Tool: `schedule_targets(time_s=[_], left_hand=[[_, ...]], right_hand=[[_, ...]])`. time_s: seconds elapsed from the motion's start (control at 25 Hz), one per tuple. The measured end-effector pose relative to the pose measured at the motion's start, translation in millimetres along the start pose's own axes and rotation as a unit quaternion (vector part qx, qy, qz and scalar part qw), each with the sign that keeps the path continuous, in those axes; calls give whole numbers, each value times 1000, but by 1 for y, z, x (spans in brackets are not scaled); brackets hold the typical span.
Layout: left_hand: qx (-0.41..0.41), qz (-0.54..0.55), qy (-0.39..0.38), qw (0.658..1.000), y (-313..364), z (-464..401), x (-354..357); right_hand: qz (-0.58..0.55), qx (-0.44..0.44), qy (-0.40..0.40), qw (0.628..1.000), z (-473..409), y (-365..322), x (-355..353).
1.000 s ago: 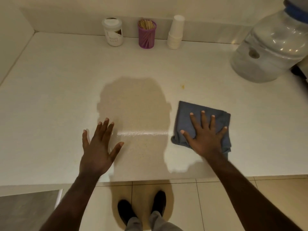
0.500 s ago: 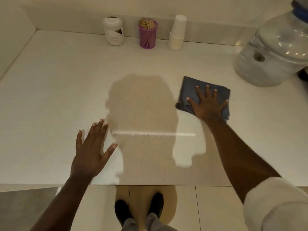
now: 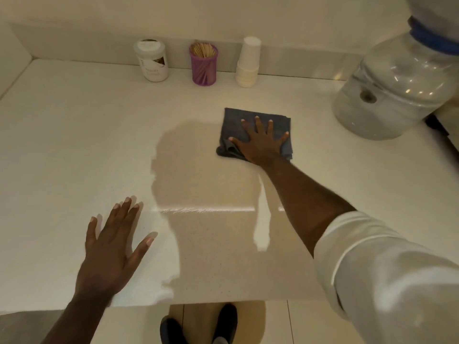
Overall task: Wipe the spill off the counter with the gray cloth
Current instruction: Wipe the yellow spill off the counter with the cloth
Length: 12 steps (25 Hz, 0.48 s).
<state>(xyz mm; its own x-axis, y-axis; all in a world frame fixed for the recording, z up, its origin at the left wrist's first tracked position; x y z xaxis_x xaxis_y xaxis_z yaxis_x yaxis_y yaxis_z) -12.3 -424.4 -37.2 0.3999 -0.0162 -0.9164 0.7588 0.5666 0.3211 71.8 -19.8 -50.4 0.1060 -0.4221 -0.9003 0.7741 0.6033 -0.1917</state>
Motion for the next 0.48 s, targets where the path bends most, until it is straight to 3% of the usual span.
schedule_targets(time_s=[0.24, 0.48], left_hand=[[-2, -13, -6, 1000, -3, -1, 3], [9, -8, 8, 1000, -1, 0, 1]], right_hand=[[-40, 140, -12, 989, -4, 101, -18], [-69, 165, 39, 983, 47, 110, 2]])
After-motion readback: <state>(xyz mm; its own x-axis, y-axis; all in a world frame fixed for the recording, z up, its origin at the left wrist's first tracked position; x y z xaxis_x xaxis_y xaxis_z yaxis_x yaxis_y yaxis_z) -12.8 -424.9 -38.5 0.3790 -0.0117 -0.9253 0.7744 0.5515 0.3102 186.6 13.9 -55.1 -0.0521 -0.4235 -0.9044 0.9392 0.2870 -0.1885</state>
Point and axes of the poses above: each hand's wrist, its own z-axis away from the middle knuckle, its own x-axis out of the palm, y = z × x, the point moved 10 cm from there along -z, towards the middle knuckle, and after that the axes turned 15 degrees about -y, right-handed, at the moved point
